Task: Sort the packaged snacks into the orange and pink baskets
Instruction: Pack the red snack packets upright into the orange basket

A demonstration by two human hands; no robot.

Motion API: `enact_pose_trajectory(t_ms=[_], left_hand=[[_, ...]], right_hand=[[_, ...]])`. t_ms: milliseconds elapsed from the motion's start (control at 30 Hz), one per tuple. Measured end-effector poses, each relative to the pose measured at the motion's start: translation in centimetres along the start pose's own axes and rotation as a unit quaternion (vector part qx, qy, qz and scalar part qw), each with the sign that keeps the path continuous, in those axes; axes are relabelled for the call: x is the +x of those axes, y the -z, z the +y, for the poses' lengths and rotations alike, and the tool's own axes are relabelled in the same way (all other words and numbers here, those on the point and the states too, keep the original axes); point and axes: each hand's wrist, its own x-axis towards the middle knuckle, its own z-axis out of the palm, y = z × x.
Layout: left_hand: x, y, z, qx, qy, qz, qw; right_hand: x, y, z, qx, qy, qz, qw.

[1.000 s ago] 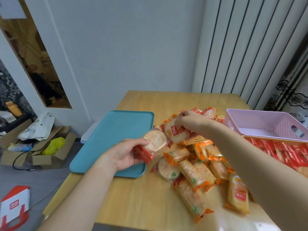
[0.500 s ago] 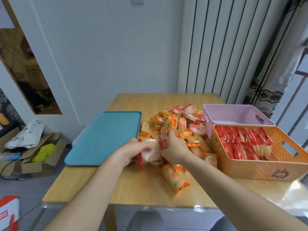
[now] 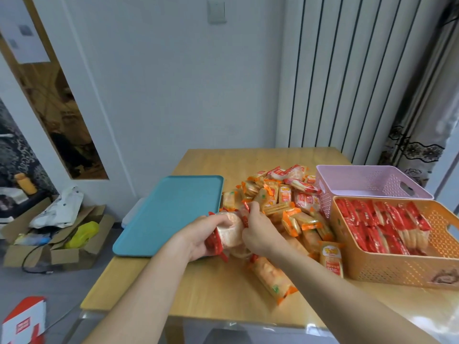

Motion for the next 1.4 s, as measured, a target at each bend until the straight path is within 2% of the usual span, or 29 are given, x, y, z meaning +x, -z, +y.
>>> enact_pose_trajectory(t_ms=[67,167,400,467,567,633,700,767,833,900,1033,1167,1233,1267,1333,1400], left_hand=[[0.1,-0.7,-0.2,0.014,0.002,-0.005,1.000],[0.2,-1.2,-0.3,0.006,-0.001,-0.003,1.000],[-0.1,-0.2,0.2,-0.037,-0.019,0.048,0.998],[-0.5,0.7,0.6,-0.080,-0.033,0.059,0.995],[-1.1,2.2,1.3,-0.143,-0.066,0.073,0.985],[-1.3,2.4,1.5,-0.174,-0.082,0.082,0.978],[-1.7,1.6,1.7,-0.192,-0.091,0.085,0.973],[-1.6,0.2,1.8,-0.194,-0.110,0.083,0.971],[-1.7,-1.1,2.4,-0.205,-0.138,0.081,0.966],[-1.7,-3.0,3.2,-0.238,-0.160,0.050,0.957],[-2.0,-10.0,5.2,-0.215,-0.192,-0.063,0.955],[-2.6,-19.2,6.4,-0.127,-0.206,-0.151,0.958],[-2.7,-22.7,6.6,-0.055,-0.204,-0.173,0.962],[-2.5,-23.8,6.5,-0.006,-0.207,-0.165,0.964],[-1.4,-25.1,6.0,0.144,-0.218,-0.099,0.960],[-0.6,-25.3,5.3,0.281,-0.236,-0.021,0.930]], right_hand=[[0.1,0.3,0.5,0.016,-0.017,-0.009,1.000],[0.4,0.7,1.4,0.101,-0.052,0.001,0.994],[0.8,-0.2,1.6,0.313,-0.083,0.039,0.945],[1.0,-0.2,1.1,0.304,-0.062,0.063,0.949],[1.3,0.0,0.8,0.217,-0.017,0.107,0.970],[1.2,-0.1,0.3,0.214,-0.025,0.096,0.972],[1.1,-0.3,-0.5,0.295,-0.066,0.060,0.951],[0.7,0.0,-1.2,0.399,-0.112,0.028,0.910],[0.4,1.4,-1.1,0.447,-0.118,0.043,0.886],[-0.3,3.8,-0.2,0.464,-0.096,0.076,0.877],[-2.8,10.5,1.9,0.433,-0.038,0.174,0.884],[-5.8,17.8,5.9,0.385,-0.009,0.322,0.865],[-7.3,20.7,8.5,0.307,-0.022,0.360,0.881],[-7.7,21.5,9.9,0.259,-0.039,0.350,0.900],[-7.4,21.7,12.7,0.109,-0.126,0.273,0.947],[-6.8,20.9,15.0,-0.055,-0.211,0.226,0.949]])
